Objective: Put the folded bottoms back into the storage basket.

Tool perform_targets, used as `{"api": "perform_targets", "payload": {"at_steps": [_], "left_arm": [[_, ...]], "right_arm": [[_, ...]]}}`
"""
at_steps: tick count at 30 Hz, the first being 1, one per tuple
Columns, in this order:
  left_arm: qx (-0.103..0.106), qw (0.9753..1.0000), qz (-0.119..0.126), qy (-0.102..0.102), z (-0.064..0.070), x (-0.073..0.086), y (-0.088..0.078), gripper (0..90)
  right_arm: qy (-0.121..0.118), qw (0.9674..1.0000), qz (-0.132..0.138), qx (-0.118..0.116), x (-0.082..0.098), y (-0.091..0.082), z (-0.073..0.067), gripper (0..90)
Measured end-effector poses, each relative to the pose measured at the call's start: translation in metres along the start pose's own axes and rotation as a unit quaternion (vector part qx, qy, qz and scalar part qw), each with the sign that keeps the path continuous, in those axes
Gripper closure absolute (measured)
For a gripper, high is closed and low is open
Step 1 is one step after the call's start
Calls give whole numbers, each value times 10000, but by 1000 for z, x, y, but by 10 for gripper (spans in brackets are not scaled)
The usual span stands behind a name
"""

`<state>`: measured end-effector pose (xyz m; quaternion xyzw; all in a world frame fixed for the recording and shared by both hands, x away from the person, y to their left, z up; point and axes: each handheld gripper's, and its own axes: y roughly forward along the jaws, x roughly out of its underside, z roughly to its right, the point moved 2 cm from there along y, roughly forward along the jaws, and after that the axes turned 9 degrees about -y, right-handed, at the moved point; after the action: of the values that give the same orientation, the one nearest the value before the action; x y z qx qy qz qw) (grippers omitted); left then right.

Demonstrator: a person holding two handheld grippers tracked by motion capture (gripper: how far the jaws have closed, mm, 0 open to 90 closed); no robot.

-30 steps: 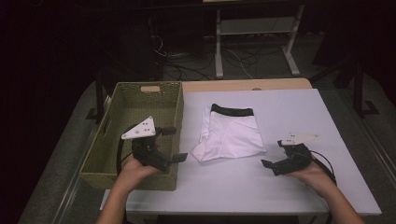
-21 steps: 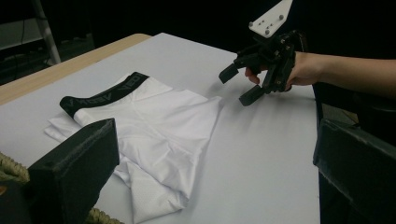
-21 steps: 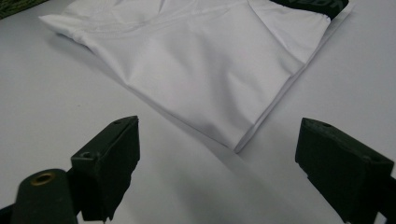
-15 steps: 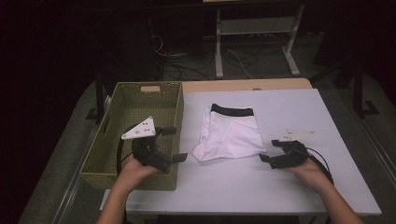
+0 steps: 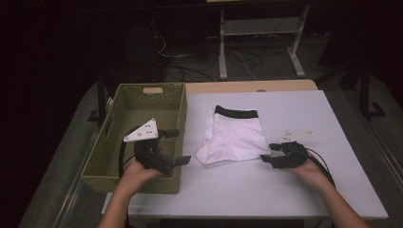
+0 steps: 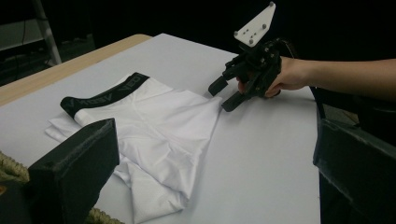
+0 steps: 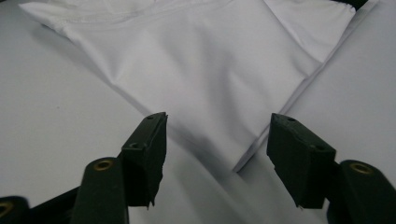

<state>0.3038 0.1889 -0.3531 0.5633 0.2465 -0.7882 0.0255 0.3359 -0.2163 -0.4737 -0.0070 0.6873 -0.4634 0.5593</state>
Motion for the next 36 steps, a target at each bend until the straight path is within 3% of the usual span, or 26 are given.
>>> {"api": "perform_targets", "payload": {"at_steps": [11, 24, 36], "left_arm": [[5, 10000, 5, -5, 0, 0, 0, 2], [-2, 10000, -7, -7, 0, 0, 0, 2], [6, 10000, 0, -6, 0, 0, 0, 2]], "right_arm": [[-5, 9999, -115, -13, 4, 2, 1, 519], [-170, 9996, -199, 83, 6, 3, 2, 827], [-261, 9993, -265, 82, 3, 0, 2, 862]]}}
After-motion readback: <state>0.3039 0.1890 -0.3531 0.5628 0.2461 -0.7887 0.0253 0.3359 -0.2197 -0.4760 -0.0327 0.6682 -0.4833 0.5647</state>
